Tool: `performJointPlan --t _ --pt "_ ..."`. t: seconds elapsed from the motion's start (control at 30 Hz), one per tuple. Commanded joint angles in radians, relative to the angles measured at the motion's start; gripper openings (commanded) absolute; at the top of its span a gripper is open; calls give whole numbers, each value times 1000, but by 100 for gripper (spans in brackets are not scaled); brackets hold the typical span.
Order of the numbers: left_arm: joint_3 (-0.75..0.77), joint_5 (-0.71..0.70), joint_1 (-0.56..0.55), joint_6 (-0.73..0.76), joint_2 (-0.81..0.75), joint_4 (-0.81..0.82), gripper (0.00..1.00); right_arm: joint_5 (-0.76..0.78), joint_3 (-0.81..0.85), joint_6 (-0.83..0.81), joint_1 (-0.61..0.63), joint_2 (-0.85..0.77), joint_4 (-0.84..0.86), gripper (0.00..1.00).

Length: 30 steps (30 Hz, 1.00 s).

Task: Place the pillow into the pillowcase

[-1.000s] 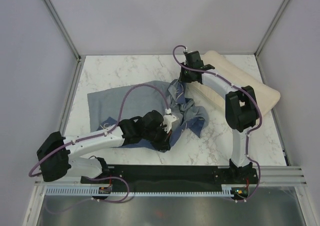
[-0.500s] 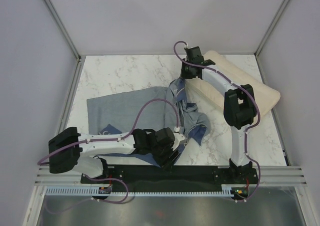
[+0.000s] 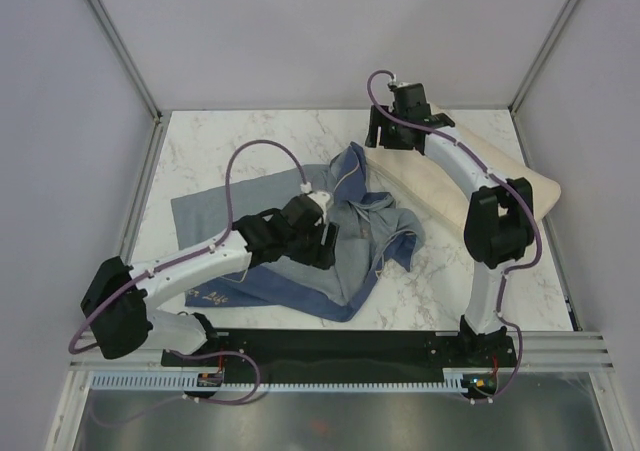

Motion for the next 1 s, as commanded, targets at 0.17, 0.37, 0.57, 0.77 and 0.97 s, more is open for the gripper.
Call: performJointPlan --t 0.17,0.37,0.57,0.77,0.97 --pt "175 -59 228 -42 126 82 75 195 -211 -103 6 -182 20 92" --pt "289 -42 286 -55 343 102 75 -34 -325 -108 52 -247 124 94" --pt "218 -11 407 -97 432 125 75 -64 -406 -105 121 -317 130 95" --pt "100 81 472 -129 449 226 71 -152 -483 -74 149 -307 201 95" --pt "49 -21 505 -132 461 199 68 -67 -452 -46 176 -195 202 87"
